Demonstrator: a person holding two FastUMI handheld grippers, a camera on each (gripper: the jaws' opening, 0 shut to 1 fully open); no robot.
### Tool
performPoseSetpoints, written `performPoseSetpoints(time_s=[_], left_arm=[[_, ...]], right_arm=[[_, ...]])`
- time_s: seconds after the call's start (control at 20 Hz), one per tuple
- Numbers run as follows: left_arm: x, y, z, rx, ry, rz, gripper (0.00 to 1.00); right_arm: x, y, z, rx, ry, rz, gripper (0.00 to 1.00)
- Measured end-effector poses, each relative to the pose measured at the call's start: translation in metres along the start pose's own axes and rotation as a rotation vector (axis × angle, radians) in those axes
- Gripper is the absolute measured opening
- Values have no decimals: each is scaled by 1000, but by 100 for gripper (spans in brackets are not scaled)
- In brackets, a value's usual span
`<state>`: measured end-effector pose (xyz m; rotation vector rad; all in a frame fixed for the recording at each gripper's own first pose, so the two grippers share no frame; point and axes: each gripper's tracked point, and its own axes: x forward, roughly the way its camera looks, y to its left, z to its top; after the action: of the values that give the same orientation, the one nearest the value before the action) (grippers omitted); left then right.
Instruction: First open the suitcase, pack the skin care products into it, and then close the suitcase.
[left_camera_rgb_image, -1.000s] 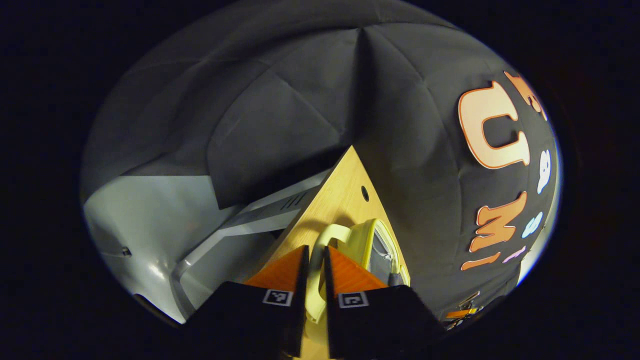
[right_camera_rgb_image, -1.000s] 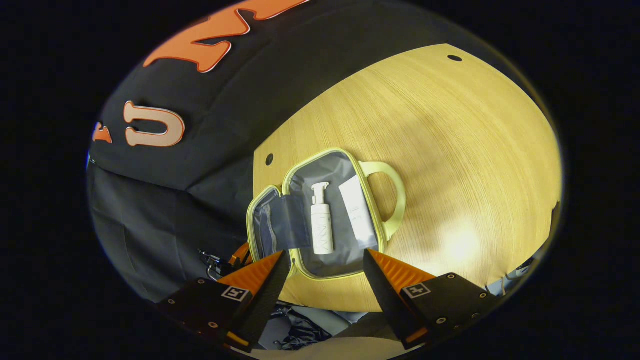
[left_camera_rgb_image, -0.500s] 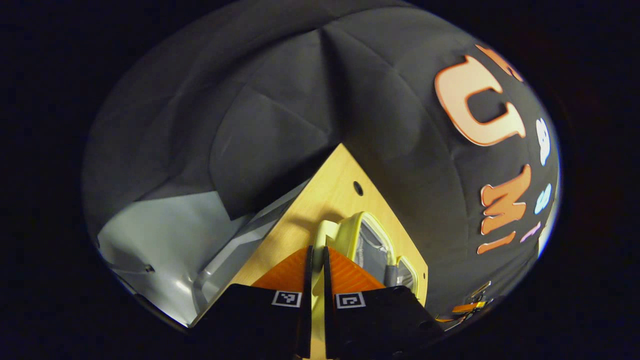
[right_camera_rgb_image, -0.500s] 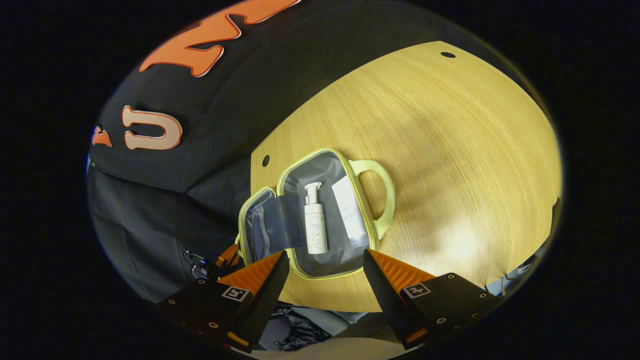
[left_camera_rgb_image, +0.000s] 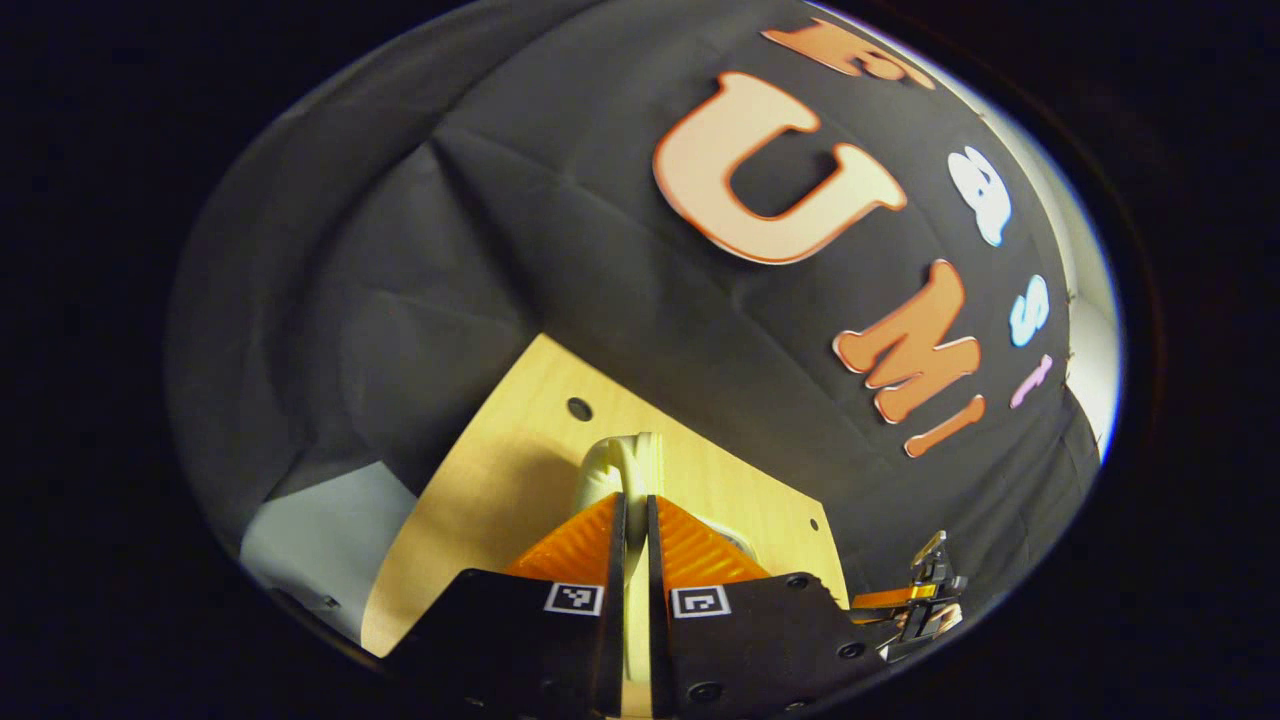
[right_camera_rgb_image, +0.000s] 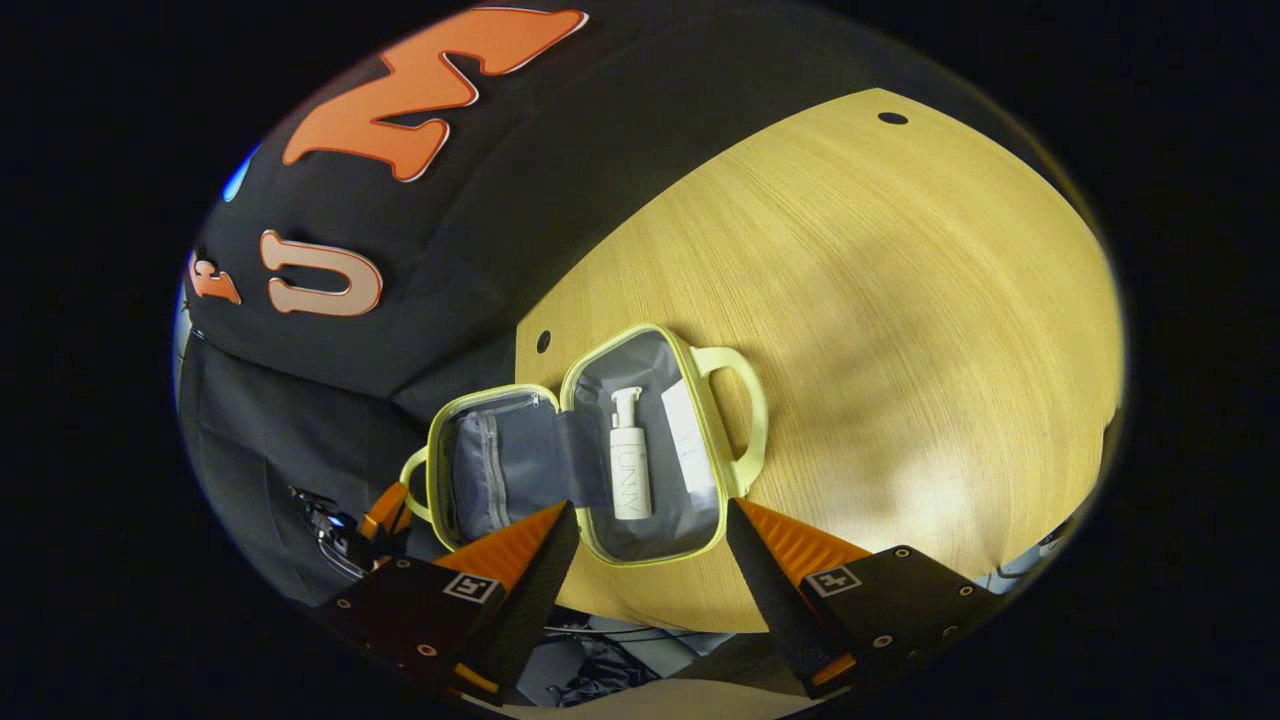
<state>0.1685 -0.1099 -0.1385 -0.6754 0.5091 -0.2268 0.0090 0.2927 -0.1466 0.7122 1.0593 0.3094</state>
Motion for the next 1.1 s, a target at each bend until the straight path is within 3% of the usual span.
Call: performPoseSetpoints(time_s=[0.35,0.5,0.75,1.1], left_arm=[[28,-147,-22,170,56,-93,11],[48,-202,-48,218,78,-101,11],[99,-263,-107,269,135,-120,11],[185,-312,-221,397,233,-70,9]], right_arm=[[-32,-53,25,39,-40,14,95],[-46,-87,42,29,-87,-20,95],[-82,-152,82,-114,-218,-151,95],[-137,-178,123,-322,-395,-236,95]])
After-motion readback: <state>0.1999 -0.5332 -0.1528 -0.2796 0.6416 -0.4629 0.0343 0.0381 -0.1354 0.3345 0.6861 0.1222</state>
